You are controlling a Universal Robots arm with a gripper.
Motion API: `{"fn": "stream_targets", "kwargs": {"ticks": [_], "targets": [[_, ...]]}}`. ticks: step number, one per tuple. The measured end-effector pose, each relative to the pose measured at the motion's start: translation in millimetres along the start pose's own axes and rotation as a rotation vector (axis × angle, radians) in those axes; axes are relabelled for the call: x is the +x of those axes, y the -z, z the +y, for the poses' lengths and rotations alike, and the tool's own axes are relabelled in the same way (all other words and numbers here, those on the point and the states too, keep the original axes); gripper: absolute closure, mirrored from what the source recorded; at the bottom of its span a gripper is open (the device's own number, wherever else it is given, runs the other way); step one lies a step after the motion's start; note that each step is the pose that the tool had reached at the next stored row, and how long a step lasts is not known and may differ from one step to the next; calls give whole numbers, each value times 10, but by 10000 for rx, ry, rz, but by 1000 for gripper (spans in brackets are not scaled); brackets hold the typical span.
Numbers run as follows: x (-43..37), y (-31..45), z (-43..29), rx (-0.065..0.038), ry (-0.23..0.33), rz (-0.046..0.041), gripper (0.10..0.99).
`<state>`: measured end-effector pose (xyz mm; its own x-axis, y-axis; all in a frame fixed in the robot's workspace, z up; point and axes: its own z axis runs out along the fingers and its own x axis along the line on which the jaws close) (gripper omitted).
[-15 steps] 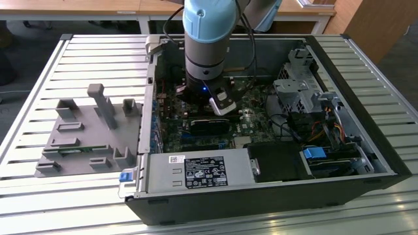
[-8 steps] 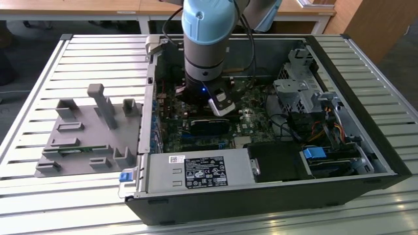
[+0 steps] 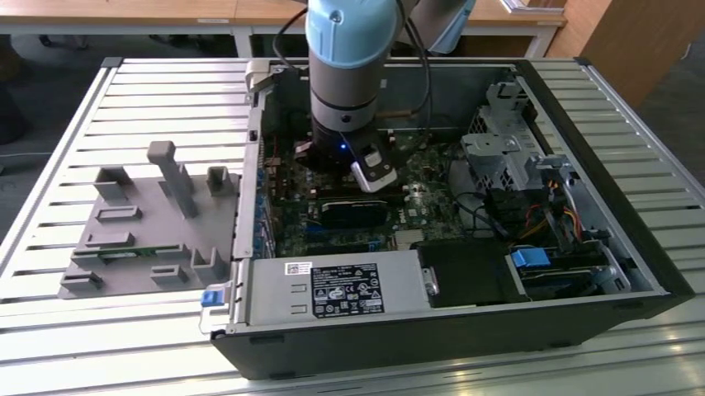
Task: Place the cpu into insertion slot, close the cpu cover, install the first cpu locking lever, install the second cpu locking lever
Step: 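Install the second cpu locking lever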
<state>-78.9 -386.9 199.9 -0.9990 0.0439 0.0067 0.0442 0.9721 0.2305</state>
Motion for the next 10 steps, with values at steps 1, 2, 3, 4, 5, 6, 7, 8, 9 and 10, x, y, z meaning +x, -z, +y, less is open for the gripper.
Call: {"fn": "stream_targets", "kwargs": {"ticks": [1,2,3,4,5,6,7,8,9,10], "targets": [[0,18,4,0,0,0,980],[1,44,10,0,0,0,980],[1,69,16,1,0,1,980],[1,90,21,0,0,0,980],[1,110,26,0,1,0,980],[1,132,32,2,0,1,980],[1,155,38,1,1,1,980],[1,175,43,1,0,1,980],[2,184,48,0,0,0,980],[2,190,53,-1,-1,0,980]]}}
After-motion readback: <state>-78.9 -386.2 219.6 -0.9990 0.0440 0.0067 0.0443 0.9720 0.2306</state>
